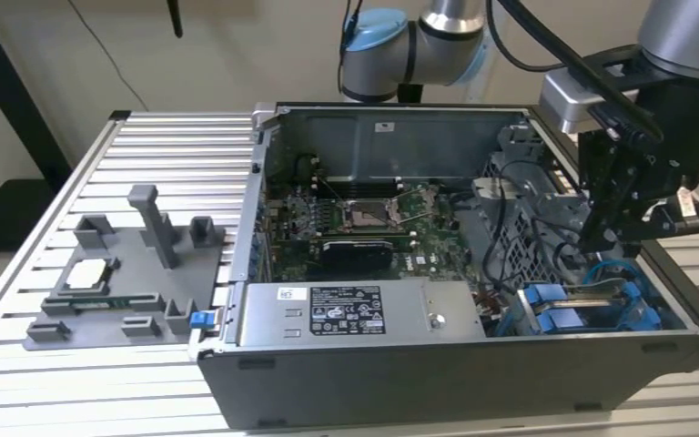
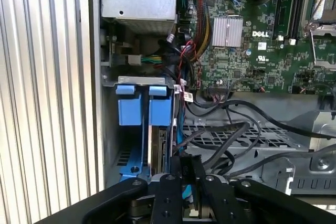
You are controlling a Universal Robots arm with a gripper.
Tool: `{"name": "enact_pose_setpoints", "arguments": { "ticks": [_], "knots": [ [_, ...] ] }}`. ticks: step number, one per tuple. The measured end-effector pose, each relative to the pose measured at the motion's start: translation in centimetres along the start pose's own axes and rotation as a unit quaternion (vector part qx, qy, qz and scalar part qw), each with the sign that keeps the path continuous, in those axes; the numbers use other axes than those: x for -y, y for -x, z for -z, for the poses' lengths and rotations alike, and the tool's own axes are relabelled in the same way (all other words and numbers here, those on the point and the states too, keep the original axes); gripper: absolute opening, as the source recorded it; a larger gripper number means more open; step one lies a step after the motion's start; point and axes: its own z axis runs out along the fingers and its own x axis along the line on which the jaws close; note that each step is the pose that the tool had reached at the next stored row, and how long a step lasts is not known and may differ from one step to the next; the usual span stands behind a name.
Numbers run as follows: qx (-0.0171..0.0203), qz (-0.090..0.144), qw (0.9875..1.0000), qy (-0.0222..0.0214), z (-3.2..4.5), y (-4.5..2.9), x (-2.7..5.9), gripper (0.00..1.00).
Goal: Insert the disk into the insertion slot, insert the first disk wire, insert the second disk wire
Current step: 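Insert the first disk wire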
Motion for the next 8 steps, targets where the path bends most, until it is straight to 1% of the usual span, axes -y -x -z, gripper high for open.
{"name": "enact_pose_setpoints", "arguments": {
  "ticks": [4,5,6,8],
  "knots": [
    [-0.0003,-0.002,1.0000,0.0002,-0.20,-0.26,0.30,0.00],
    [-0.0003,-0.002,1.0000,0.0012,-0.25,-0.34,0.39,0.00],
    [-0.0003,-0.002,1.0000,0.0033,-0.31,-0.42,0.49,0.00],
    [-0.0003,-0.002,1.0000,0.0091,-0.43,-0.55,0.71,0.00]
  ]
}}
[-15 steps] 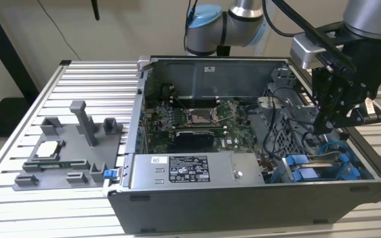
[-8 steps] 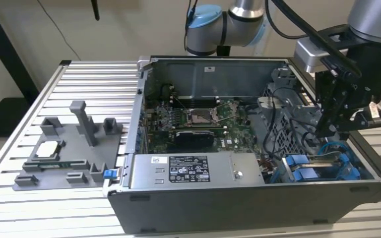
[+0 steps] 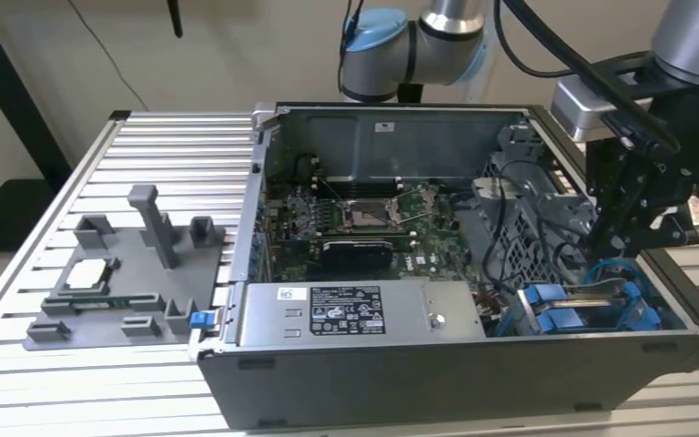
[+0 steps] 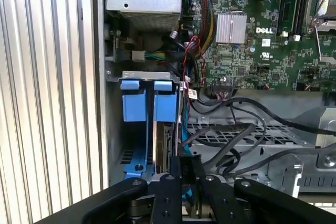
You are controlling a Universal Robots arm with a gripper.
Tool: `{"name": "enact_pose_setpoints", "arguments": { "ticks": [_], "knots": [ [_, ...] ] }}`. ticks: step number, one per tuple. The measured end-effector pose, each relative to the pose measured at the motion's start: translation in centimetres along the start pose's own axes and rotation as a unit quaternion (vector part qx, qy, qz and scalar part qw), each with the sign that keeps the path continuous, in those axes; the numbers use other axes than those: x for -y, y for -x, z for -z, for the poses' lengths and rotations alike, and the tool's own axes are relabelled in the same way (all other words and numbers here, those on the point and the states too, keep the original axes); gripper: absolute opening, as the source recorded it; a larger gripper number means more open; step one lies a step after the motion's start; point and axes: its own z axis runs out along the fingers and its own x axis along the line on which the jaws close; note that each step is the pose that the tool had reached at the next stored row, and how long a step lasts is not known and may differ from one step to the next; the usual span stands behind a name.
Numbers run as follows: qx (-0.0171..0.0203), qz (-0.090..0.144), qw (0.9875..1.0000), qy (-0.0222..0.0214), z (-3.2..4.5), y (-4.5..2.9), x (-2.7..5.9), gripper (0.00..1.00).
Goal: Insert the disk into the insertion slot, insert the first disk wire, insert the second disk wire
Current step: 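Insert the first disk wire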
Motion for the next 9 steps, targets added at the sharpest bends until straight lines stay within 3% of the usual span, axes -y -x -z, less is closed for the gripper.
{"name": "enact_pose_setpoints", "arguments": {
  "ticks": [5,9],
  "knots": [
    [0.0000,-0.001,0.9999,0.0139,-0.34,-0.35,0.61,0.00],
    [0.0000,-0.001,0.9998,0.0191,-0.60,-0.72,1.00,0.00]
  ]
}}
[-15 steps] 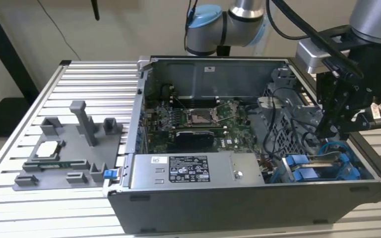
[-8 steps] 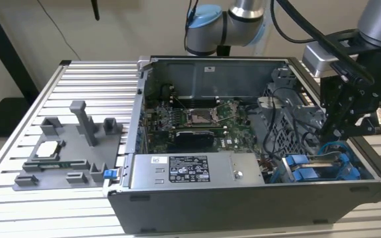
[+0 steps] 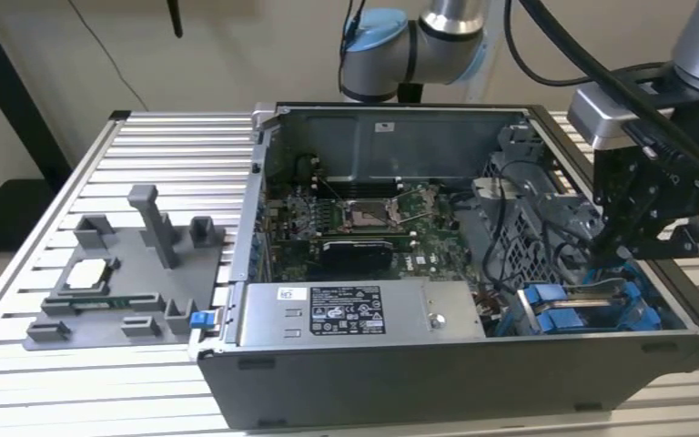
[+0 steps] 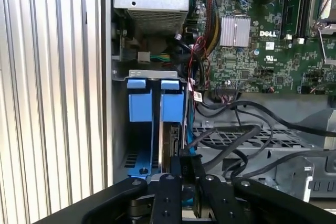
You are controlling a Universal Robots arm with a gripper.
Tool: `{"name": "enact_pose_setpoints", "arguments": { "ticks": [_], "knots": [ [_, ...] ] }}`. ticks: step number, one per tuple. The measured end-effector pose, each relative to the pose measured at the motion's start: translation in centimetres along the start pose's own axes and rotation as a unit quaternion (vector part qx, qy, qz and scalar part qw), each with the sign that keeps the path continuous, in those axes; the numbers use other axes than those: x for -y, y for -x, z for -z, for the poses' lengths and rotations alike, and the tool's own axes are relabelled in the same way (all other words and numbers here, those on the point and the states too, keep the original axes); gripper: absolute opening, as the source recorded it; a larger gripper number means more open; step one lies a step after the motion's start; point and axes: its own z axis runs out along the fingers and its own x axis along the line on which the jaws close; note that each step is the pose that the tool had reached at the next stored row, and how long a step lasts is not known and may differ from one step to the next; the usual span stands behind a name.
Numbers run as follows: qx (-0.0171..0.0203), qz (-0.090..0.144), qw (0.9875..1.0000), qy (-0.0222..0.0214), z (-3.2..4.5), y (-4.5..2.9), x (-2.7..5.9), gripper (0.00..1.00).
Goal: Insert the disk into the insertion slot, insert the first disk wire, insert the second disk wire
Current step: 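Insert the first disk wire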
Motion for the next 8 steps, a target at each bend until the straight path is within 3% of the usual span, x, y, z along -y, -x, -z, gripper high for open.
{"name": "enact_pose_setpoints", "arguments": {
  "ticks": [8],
  "knots": [
    [0.0000,0.000,1.0000,0.0017,-0.07,-0.11,0.18,0.00]
  ]
}}
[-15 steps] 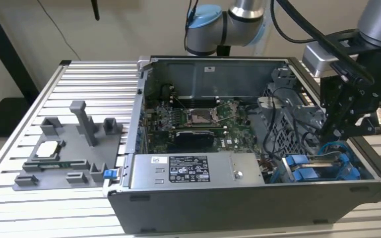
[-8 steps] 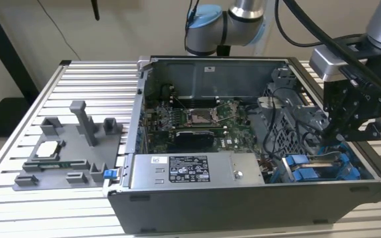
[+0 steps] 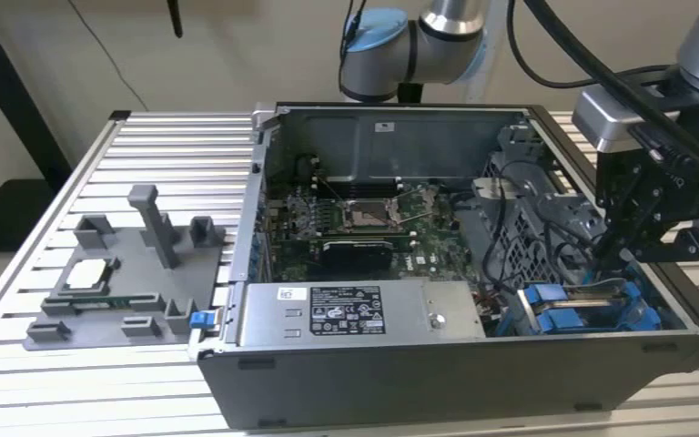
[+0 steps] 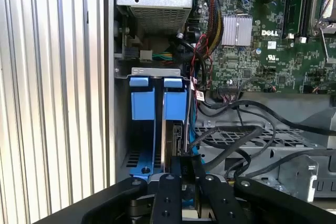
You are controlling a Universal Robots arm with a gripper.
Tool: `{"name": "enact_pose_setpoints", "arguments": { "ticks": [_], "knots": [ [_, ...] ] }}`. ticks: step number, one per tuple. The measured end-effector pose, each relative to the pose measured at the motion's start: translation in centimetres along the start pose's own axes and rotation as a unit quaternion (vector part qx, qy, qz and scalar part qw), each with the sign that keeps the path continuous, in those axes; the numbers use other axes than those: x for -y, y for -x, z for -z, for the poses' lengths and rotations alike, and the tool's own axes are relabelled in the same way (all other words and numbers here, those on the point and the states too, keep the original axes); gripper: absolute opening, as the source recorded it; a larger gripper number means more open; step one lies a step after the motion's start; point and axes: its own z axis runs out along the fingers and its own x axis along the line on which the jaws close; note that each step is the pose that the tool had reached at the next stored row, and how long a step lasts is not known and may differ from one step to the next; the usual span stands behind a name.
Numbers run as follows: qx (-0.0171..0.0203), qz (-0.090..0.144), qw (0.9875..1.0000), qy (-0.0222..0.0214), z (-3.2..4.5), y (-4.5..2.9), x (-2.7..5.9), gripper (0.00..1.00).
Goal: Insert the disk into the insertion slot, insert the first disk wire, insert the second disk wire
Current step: 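Insert the first disk wire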
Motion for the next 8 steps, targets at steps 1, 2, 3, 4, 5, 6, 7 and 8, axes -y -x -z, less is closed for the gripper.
{"name": "enact_pose_setpoints", "arguments": {
  "ticks": [1,2,3,4,5,6,7,8],
  "knots": [
    [0.0000,0.000,1.0000,0.0000,0.00,0.00,0.00,0.00],
    [-0.0001,0.000,1.0000,0.0002,-0.01,0.00,0.00,0.00],
    [-0.0001,0.000,1.0000,0.0010,-0.05,0.00,0.02,0.00],
    [0.0000,0.000,1.0000,0.0025,-0.10,-0.01,0.05,0.00],
    [0.0000,0.000,1.0000,0.0048,-0.14,-0.02,0.08,0.00],
    [0.0000,0.000,1.0000,0.0074,-0.19,-0.04,0.13,0.00],
    [0.0000,0.000,0.9999,0.0102,-0.24,-0.06,0.19,0.00],
    [0.0000,-0.001,0.9999,0.0137,-0.28,-0.08,0.26,0.00]
  ]
}}
